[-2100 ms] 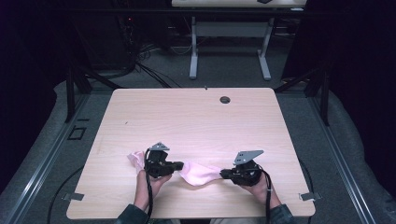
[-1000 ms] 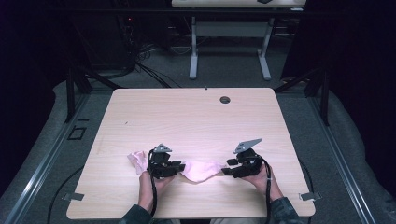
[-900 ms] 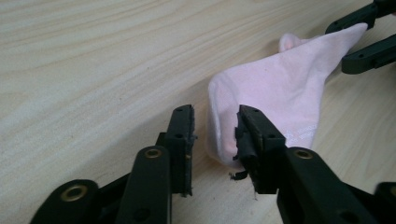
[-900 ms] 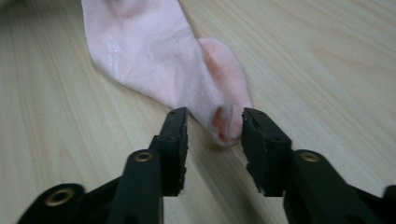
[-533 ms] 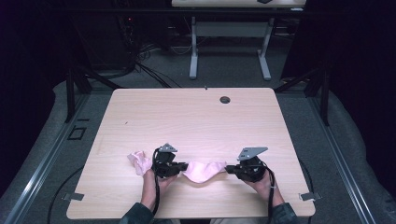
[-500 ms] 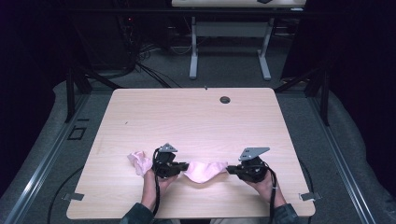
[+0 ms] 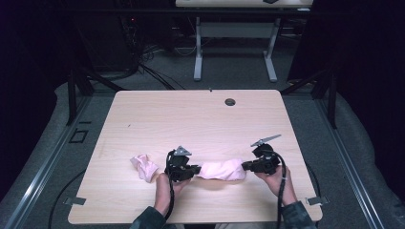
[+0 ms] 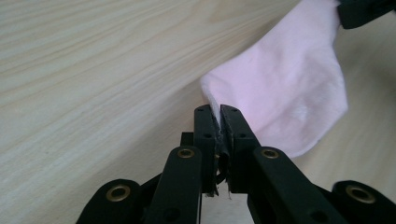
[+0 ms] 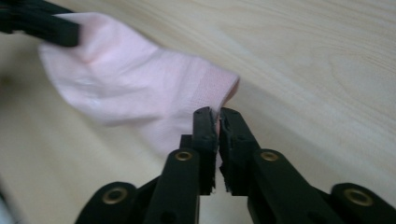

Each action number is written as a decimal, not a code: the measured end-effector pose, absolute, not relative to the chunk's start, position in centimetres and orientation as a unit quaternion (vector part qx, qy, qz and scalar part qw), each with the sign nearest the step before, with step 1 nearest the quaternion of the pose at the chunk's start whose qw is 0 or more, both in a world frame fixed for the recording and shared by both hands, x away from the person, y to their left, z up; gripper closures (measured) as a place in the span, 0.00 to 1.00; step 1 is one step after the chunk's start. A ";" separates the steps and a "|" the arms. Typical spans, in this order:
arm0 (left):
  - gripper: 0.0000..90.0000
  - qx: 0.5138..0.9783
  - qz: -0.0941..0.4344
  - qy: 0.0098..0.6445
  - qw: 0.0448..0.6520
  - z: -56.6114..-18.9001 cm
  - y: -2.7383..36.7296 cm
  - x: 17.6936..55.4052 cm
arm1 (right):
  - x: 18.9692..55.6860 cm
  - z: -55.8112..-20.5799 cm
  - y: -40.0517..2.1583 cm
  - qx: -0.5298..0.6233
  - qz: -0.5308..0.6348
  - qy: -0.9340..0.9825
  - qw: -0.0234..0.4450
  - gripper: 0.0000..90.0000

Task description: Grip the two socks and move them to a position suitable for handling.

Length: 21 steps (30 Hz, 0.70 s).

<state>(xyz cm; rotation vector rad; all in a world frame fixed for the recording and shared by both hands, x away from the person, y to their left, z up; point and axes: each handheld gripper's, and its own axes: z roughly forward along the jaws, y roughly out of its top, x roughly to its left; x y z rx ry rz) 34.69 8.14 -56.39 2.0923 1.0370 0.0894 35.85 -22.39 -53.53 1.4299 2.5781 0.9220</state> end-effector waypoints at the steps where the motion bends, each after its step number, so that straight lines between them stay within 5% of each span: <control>1: 0.88 0.825 0.041 0.411 0.386 -56.5 8.2 34.7 | 36.4 -54.6 -22.0 0.464 0.287 0.837 0.044 0.82; 10: 0.67 0.811 0.064 0.434 0.387 -55.9 10.2 34.8 | 33.7 -53.6 -22.3 0.408 0.329 0.847 0.089 0.69; 21: 0.72 0.813 0.027 0.440 0.381 -56.4 10.6 35.7 | 34.7 -56.4 -21.1 0.444 0.302 0.839 0.083 0.69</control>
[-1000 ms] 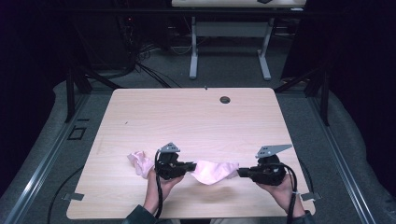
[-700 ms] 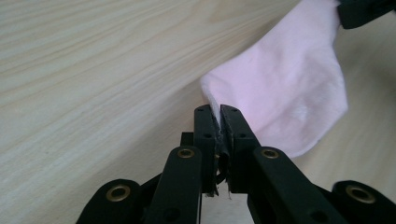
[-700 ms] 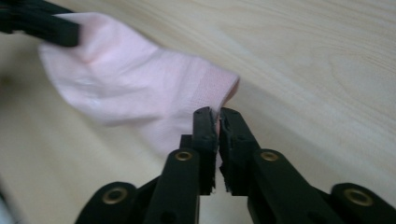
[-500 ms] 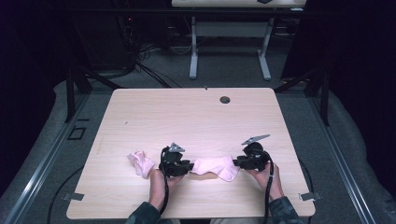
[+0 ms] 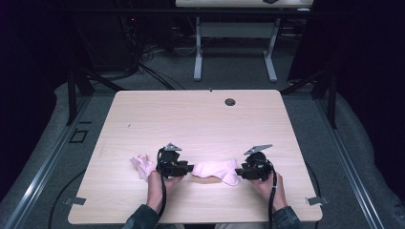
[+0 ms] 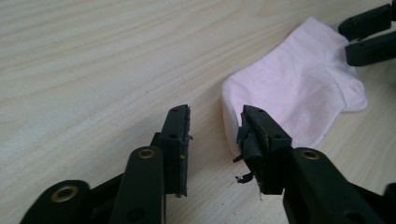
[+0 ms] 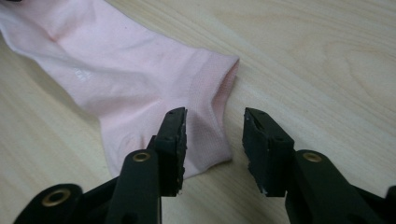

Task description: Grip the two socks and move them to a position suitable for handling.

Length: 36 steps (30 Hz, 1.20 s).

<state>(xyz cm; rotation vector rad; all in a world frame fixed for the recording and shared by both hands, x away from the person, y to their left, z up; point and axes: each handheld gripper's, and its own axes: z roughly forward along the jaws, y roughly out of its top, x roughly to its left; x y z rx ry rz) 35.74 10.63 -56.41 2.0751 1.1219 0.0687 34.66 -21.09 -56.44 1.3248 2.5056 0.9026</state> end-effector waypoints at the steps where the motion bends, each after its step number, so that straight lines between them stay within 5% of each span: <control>1: 0.79 0.816 0.024 0.436 0.379 -56.5 10.6 35.7 | 34.6 -56.7 -20.8 0.439 0.308 0.839 0.092 0.73; 7: 0.98 0.825 0.011 0.421 0.378 -57.0 10.1 35.4 | 34.4 -56.7 -20.4 0.422 0.312 0.847 0.087 0.90; 27: 0.97 0.820 -0.008 0.416 0.393 -56.3 13.6 29.9 | 31.5 -56.1 -19.3 0.371 0.330 0.868 0.020 0.93; 30: 0.79 0.808 -0.020 0.431 0.402 -56.2 14.5 29.5 | 31.1 -56.2 -19.0 0.365 0.330 0.870 0.018 0.90; 32: 0.59 0.803 -0.017 0.433 0.409 -55.8 15.0 29.2 | 31.0 -56.0 -19.4 0.369 0.345 0.863 0.016 0.76; 36: 0.47 0.786 0.016 0.448 0.426 -54.0 17.1 28.7 | 31.1 -55.6 -20.4 0.379 0.365 0.850 0.015 0.63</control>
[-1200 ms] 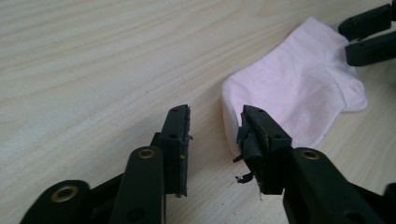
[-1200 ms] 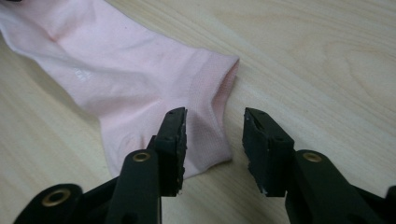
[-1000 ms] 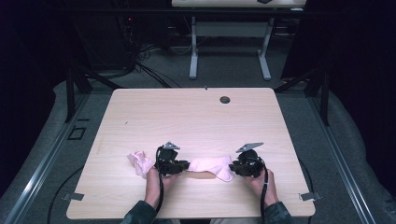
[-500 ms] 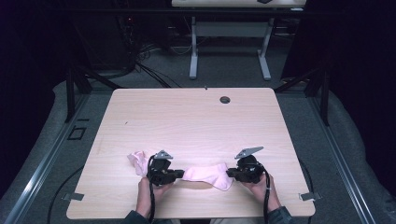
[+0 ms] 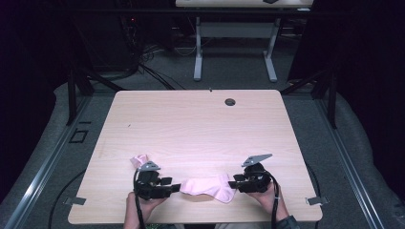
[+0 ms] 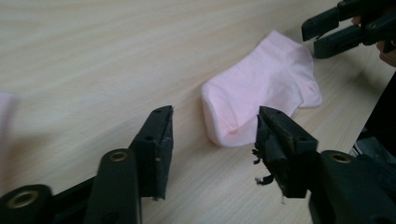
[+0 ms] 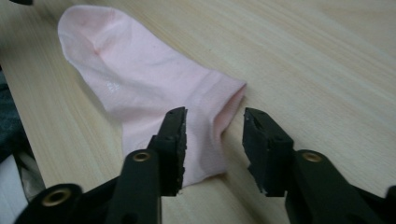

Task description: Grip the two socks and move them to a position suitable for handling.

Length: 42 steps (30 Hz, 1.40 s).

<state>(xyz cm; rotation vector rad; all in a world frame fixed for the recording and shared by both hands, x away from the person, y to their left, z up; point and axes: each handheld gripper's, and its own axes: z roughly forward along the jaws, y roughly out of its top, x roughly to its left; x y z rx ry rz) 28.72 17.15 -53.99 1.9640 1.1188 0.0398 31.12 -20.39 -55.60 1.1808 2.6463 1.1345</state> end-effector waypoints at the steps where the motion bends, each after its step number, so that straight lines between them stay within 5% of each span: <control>1: 0.45 0.781 0.026 0.452 0.430 -53.5 17.9 28.8 | 31.2 -55.5 -20.7 0.382 0.368 0.847 0.018 0.60; 10: 0.38 0.750 0.147 0.528 0.371 -51.3 22.6 32.3 | 31.7 -54.9 -21.8 0.396 0.379 0.836 0.030 0.57; 18: 0.49 0.766 0.115 0.561 0.292 -55.4 23.0 35.3 | 31.7 -54.9 -22.1 0.399 0.377 0.835 0.031 0.58; 26: 0.91 0.768 0.107 0.556 0.300 -56.5 23.5 35.2 | 31.8 -55.1 -22.6 0.402 0.372 0.836 0.030 0.59; 35: 0.93 0.754 0.091 0.530 0.378 -53.4 21.7 35.6 | 32.1 -54.6 -22.9 0.408 0.376 0.831 0.042 0.59; 42: 0.92 0.779 0.054 0.483 0.396 -52.4 15.3 37.4 | 32.7 -53.7 -22.8 0.407 0.378 0.830 0.051 0.59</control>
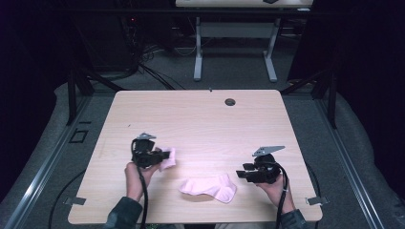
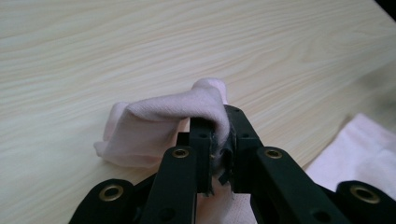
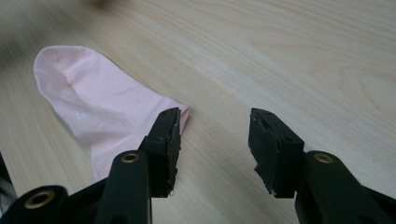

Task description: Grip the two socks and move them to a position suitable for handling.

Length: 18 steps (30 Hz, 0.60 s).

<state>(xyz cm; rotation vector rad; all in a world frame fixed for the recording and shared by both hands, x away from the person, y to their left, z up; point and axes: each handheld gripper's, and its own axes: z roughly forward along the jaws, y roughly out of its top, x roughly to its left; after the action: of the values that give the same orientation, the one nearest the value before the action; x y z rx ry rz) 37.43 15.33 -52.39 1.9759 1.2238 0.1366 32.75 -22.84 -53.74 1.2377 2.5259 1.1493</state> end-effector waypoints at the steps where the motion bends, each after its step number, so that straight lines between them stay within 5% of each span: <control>1: 0.92 0.785 0.051 0.476 0.393 -52.5 14.3 37.7 | 32.9 -53.7 -22.8 0.408 0.382 0.827 0.053 0.59; 8: 0.86 0.800 -0.010 0.456 0.391 -54.3 8.3 39.3 | 33.7 -54.0 -22.8 0.414 0.365 0.832 0.059 0.60; 15: 0.36 0.810 -0.007 0.431 0.398 -53.8 6.1 39.1 | 34.9 -54.6 -22.1 0.415 0.357 0.835 0.066 0.59; 18: 0.33 0.804 0.018 0.429 0.411 -52.7 7.6 38.3 | 35.0 -54.4 -21.5 0.410 0.359 0.835 0.068 0.58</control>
<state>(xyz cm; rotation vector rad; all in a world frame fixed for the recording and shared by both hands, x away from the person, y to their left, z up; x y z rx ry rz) 38.29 7.63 -52.74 2.0235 1.0809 0.0445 35.01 -21.54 -54.38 1.2358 2.5176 1.0831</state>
